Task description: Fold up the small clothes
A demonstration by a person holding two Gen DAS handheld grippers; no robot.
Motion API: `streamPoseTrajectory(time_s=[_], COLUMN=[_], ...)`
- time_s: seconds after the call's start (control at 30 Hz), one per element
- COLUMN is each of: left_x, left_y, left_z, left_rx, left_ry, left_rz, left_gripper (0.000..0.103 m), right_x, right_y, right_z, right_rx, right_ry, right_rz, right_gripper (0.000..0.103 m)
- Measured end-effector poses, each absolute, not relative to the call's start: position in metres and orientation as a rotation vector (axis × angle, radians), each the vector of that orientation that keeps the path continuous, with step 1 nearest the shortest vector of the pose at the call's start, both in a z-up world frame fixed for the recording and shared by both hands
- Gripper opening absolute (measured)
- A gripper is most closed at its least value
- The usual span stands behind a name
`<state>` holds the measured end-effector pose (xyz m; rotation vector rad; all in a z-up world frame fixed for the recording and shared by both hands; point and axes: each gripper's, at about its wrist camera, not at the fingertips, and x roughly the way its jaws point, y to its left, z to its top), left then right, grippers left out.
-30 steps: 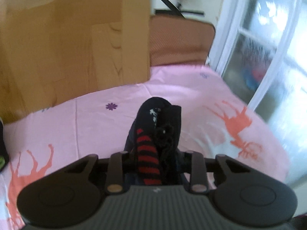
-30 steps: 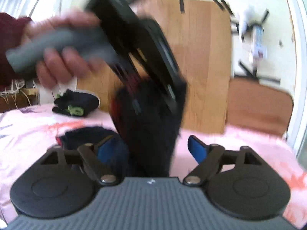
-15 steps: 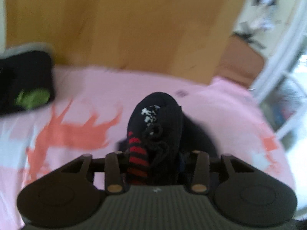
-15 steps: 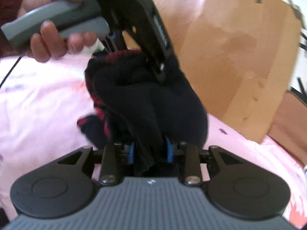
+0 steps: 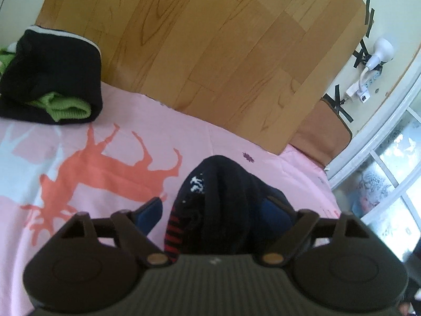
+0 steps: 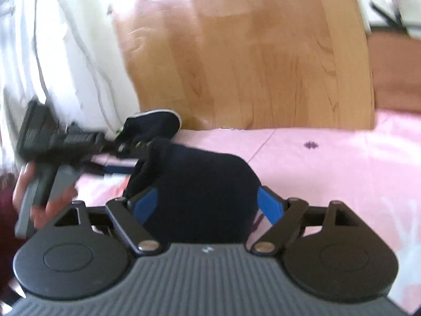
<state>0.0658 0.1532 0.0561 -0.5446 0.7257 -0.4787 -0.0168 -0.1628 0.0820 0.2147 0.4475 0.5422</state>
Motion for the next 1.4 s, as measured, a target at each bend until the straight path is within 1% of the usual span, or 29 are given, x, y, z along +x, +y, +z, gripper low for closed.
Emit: streamPoseTrajectory(time_s=[0.07, 0.13, 0.17, 0.2, 0.23, 0.3, 0.33, 0.37, 0.43, 0.47, 0.6, 0.73, 0.9, 0.93, 0.97, 1.03, 1.17, 1.23, 1.3, 1.4], left_x=[0.074, 0.084, 0.088, 0.089, 0.089, 0.087, 0.086, 0.084, 0.076, 0.070, 0.043, 0.009, -0.025, -0.034, -0.044, -0.059, -0.077, -0.080, -0.078, -0.063], left_y=[0.144, 0.134, 0.128, 0.126, 0.126, 0.126, 0.128, 0.130, 0.132, 0.132, 0.141, 0.174, 0.202, 0.209, 0.216, 0.231, 0.253, 0.252, 0.242, 0.218], left_z=[0.046, 0.030, 0.020, 0.010, 0.003, 0.003, 0.003, 0.005, 0.013, 0.016, 0.034, 0.045, 0.068, 0.073, 0.078, 0.085, 0.091, 0.091, 0.093, 0.097], left_rx=[-0.535, -0.521, -0.525, -0.536, -0.559, -0.555, -0.570, -0.575, -0.545, -0.526, -0.476, -0.622, -0.744, -0.755, -0.770, -0.803, -0.850, -0.844, -0.782, -0.663], left_ry=[0.769, 0.830, 0.857, 0.864, 0.843, 0.830, 0.837, 0.837, 0.821, 0.803, 0.768, 0.706, 0.600, 0.564, 0.530, 0.478, 0.440, 0.434, 0.449, 0.475], left_rz=[-0.485, -0.464, -0.450, -0.442, -0.443, -0.446, -0.442, -0.431, -0.379, -0.357, -0.319, -0.305, -0.307, -0.295, -0.283, -0.268, -0.184, -0.164, -0.136, -0.161], left_gripper=[0.069, 0.067, 0.067, 0.068, 0.069, 0.070, 0.071, 0.078, 0.087, 0.088, 0.089, 0.090, 0.090, 0.093, 0.095, 0.095, 0.095, 0.095, 0.096, 0.101], right_x=[-0.002, 0.018, 0.025, 0.032, 0.039, 0.050, 0.048, 0.046, 0.039, 0.033, 0.015, -0.012, -0.034, -0.039, -0.048, -0.069, -0.103, -0.102, -0.088, -0.062], right_y=[-0.156, -0.146, -0.144, -0.149, -0.155, -0.168, -0.171, -0.173, -0.176, -0.177, -0.184, -0.181, -0.155, -0.148, -0.138, -0.116, -0.075, -0.074, -0.082, -0.120], right_z=[0.078, 0.064, 0.055, 0.046, 0.037, 0.025, 0.024, 0.024, 0.031, 0.033, 0.035, 0.048, 0.062, 0.066, 0.070, 0.083, 0.102, 0.103, 0.098, 0.086], right_rx=[0.232, 0.213, 0.192, 0.223, 0.303, 0.426, 0.447, 0.469, 0.472, 0.481, 0.527, 0.436, 0.415, 0.412, 0.391, 0.299, 0.120, 0.116, 0.166, 0.267], right_ry=[0.485, 0.563, 0.574, 0.580, 0.622, 0.680, 0.689, 0.699, 0.691, 0.687, 0.673, 0.541, 0.470, 0.452, 0.425, 0.359, 0.241, 0.237, 0.281, 0.329], right_rz=[0.549, 0.513, 0.501, 0.500, 0.504, 0.524, 0.529, 0.534, 0.531, 0.531, 0.515, 0.483, 0.554, 0.593, 0.654, 0.759, 0.868, 0.873, 0.824, 0.677], right_gripper=[0.084, 0.062, 0.069, 0.079, 0.081, 0.090, 0.091, 0.091, 0.090, 0.090, 0.090, 0.090, 0.090, 0.090, 0.090, 0.090, 0.089, 0.089, 0.089, 0.090])
